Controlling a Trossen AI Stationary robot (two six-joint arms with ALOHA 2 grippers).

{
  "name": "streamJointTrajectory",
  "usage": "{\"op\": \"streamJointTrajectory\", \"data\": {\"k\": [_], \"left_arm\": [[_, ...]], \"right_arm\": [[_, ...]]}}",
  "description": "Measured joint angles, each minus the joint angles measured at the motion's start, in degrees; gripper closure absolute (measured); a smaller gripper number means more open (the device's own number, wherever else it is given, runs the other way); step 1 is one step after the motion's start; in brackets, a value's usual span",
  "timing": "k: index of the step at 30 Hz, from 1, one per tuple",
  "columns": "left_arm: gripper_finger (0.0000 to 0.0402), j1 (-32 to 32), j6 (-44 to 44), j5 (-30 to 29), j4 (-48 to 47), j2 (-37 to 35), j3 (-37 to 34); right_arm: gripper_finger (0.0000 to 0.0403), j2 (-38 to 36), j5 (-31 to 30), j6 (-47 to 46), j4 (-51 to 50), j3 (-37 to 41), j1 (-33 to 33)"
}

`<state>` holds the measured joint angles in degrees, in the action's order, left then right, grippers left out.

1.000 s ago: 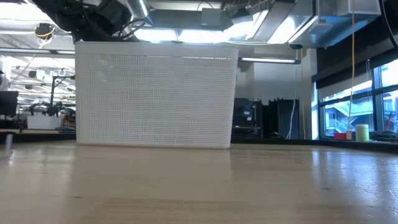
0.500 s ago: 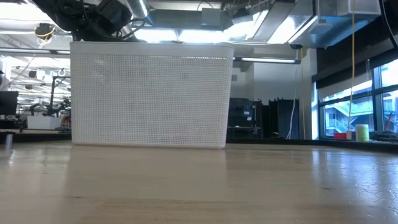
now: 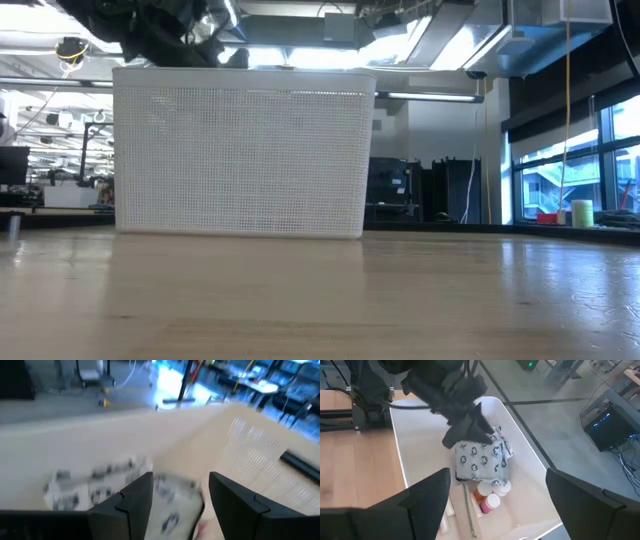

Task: Pick & place medical supplies in basket/bin
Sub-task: Return to Home Position

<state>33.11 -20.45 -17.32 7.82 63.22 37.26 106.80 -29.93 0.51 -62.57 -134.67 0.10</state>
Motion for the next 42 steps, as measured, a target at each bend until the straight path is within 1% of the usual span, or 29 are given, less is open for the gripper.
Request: {"op": "streamJointTrajectory", "data": {"k": [3, 5, 8, 9, 12, 15, 17, 19, 21, 23, 25, 27, 28, 30, 32, 34, 35, 37, 39, 40, 42], "left_arm": [[0.0215, 0.0, 1.8, -0.1, 0.1, -1.3, 2.3], [0.0215, 0.0, 3.5, 1.7, 0.1, -2.5, 4.2], [0.0215, -0.2, 5.7, 7.9, 0.1, -4.8, 7.4], [0.0215, -0.2, 6.0, 10.6, 0.0, -5.8, 8.5], [0.0218, -0.2, 5.7, 19.2, -1.1, -9.6, 11.2], [0.0226, -0.2, 5.3, 26.6, -3.8, -14.3, 12.5], [0.0233, -0.6, 5.5, 29.3, -6.7, -18.1, 12.5], [0.0242, -1.3, 6.3, 29.1, -11.8, -21.8, 12.5], [0.0251, -2.0, 6.6, 28.8, -17.3, -25.6, 12.5], [0.0259, -2.8, 6.4, 28.8, -21.3, -28.9, 12.5], [0.0265, -3.7, 6.8, 28.8, -23.6, -32.3, 12.4], [0.0268, -4.7, 7.5, 28.8, -24.5, -35.0, 12.4], [0.0269, -5.0, 7.6, 28.8, -24.7, -36.2, 12.4], [0.0269, -5.5, 7.6, 28.8, -24.7, -38.6, 11.4], [0.0269, -5.7, 7.5, 28.2, -24.8, -41.3, 9.2], [0.027, -5.7, 5.5, 27.1, -24.3, -44.2, 5.8], [0.027, -5.7, 4.3, 26.2, -24.2, -45.5, 4.0], [0.027, -5.7, 2.3, 25.3, -23.5, -48.6, 0.3], [0.0269, -5.7, 1.1, 25.2, -22.2, -51.7, -2.4], [0.0269, -5.7, 0.9, 24.8, -22.1, -53.1, -3.4], [0.0271, -5.7, 0.7, 23.1, -23.6, -55.7, -5.1]], "right_arm": [[0.0075, 0.0, 0.0, 0.0, -0.1, 0.0, 0.0], [0.0075, 0.0, 0.0, -0.2, -0.3, 0.0, 0.0], [0.0075, 0.0, 0.1, -3.7, -1.2, 0.0, 0.0], [0.0075, 0.0, 0.7, -5.6, -2.2, 0.0, 0.0], [0.0075, -0.1, 5.1, -10.0, -7.0, 0.0, 0.1], [0.0075, -0.1, 5.8, -14.0, -10.8, 0.4, 1.1], [0.0075, -0.3, 5.8, -15.1, -9.8, 2.4, 2.5], [0.0075, -0.5, 5.7, -15.3, -7.5, 5.4, 4.5], [0.0075, -1.6, 3.5, -15.6, -4.3, 9.6, 6.5], [0.0075, -4.2, -0.5, -18.0, -1.7, 15.1, 8.3], [0.0075, -8.2, -2.7, -21.2, 1.5, 22.0, 9.4], [0.0075, -13.6, -2.9, -23.7, 6.5, 30.3, 10.4], [0.0075, -16.4, -2.1, -24.3, 10.0, 34.6, 10.9], [0.0075, -22.5, 1.3, -23.7, 18.4, 42.7, 11.8], [0.0075, -28.5, 5.0, -20.4, 27.0, 50.2, 12.3], [0.0075, -33.5, 8.2, -15.3, 35.6, 57.3, 12.6], [0.0075, -35.7, 8.7, -13.2, 38.9, 60.5, 13.0], [0.0075, -39.9, 9.4, -10.8, 42.3, 65.9, 13.6], [0.0075, -44.0, 9.9, -9.0, 41.8, 69.8, 13.8], [0.0075, -46.0, 9.9, -11.0, 41.2, 71.6, 13.7], [0.0075, -49.5, 9.5, -15.6, 43.7, 75.9, 13.6]]}}
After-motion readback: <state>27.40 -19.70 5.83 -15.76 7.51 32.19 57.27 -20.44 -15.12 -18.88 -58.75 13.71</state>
